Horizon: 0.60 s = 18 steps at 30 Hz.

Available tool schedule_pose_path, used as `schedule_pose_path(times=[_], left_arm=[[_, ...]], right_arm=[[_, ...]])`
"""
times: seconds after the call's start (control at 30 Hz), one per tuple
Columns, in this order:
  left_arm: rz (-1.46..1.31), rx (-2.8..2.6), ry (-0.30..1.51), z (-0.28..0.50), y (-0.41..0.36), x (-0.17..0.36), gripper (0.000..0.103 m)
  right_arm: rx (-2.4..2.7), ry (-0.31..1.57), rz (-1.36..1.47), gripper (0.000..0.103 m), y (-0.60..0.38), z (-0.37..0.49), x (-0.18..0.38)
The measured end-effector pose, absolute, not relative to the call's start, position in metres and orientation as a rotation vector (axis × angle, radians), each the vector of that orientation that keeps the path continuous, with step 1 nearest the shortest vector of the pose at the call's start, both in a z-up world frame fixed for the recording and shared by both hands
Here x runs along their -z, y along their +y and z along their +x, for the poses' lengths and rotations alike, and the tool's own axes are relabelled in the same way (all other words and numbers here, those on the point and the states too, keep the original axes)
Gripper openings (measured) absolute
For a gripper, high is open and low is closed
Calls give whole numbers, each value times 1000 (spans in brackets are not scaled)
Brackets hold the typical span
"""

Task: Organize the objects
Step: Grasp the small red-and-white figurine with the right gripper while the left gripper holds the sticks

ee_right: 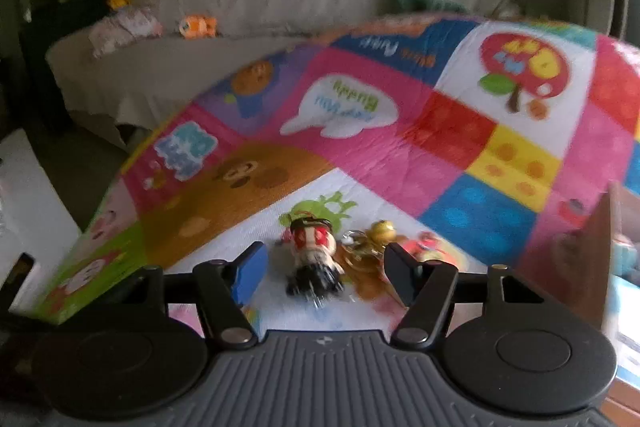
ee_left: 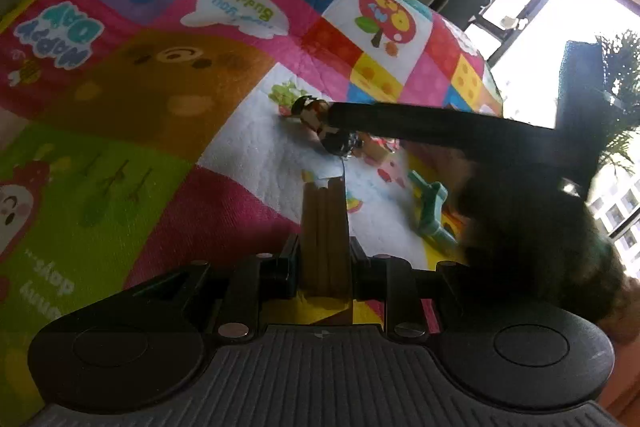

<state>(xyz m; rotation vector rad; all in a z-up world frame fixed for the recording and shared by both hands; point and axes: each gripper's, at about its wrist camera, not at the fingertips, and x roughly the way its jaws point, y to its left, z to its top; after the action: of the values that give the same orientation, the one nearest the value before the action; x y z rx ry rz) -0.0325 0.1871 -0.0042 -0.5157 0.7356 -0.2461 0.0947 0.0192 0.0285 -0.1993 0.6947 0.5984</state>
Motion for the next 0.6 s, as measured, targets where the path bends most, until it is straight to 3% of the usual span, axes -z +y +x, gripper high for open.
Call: schedule_pose_path(times=[0.13, 0.23, 0.6], left_arm=[[-507, 246, 730, -34, 187, 5, 27], [-518, 245, 727, -34, 188, 6, 27], [-474, 255, 762, -32, 167, -1, 27]], right_arm=[[-588, 779, -255, 35, 46, 117, -9], [-613, 771, -283, 31, 41, 109, -9], [-664, 746, -239, 31, -75, 4, -34]])
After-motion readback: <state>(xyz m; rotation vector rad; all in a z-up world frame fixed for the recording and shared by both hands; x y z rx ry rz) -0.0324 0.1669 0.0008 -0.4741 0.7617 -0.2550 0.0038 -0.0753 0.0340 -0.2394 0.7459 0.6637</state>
